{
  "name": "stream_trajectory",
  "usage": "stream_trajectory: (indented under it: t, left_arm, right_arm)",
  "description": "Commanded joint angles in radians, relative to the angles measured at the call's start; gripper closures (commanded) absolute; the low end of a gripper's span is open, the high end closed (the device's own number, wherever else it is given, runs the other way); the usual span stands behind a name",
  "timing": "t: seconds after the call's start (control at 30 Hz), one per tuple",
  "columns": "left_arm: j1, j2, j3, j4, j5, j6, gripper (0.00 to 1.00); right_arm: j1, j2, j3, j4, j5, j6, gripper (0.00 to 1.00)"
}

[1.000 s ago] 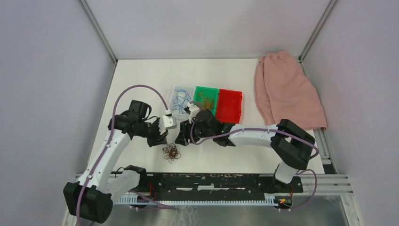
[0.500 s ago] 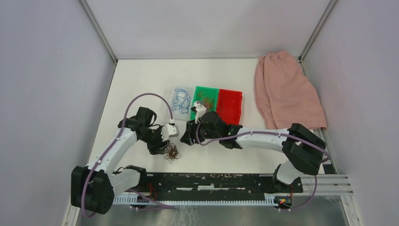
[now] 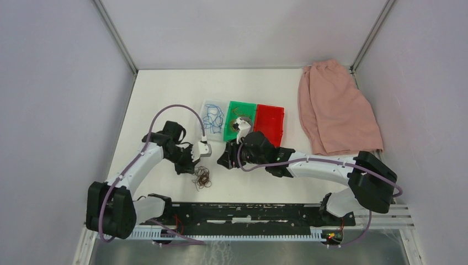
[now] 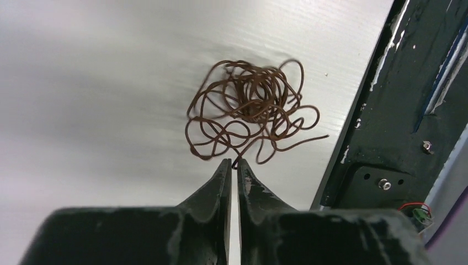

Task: Untangle the cables

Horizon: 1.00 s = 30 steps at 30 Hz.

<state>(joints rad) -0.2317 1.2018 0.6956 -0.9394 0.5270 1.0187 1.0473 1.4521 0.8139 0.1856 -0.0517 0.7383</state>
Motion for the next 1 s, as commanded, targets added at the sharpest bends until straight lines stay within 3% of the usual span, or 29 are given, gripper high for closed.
stream_trajectory:
  t: [0.0, 0.27, 0.57, 0.97]
  left_arm:
    - [-0.005, -0.113, 0.174, -0.089, 0.093, -0.039, 0.93]
    - [-0.005, -0.268, 0.379, -0.191, 0.172, -0.189, 0.97]
    - [-0.006, -0.291, 0.473, -0.243, 0.242, -0.287, 0.97]
    - [-0.006, -0.297, 0.556, -0.251, 0.315, -0.391, 0.96]
  right_arm:
    - [0.001, -0.027, 0.042, 0.014, 0.008, -0.035, 0.46]
    - [0.011, -0.043, 0.108, 0.059, 0.007, -0.197, 0.39]
    - [0.058, -0.1, 0.109, 0.193, -0.006, -0.371, 0.37]
    - [0.089, -0.131, 0.118, 0.237, -0.052, -0.298, 0.36]
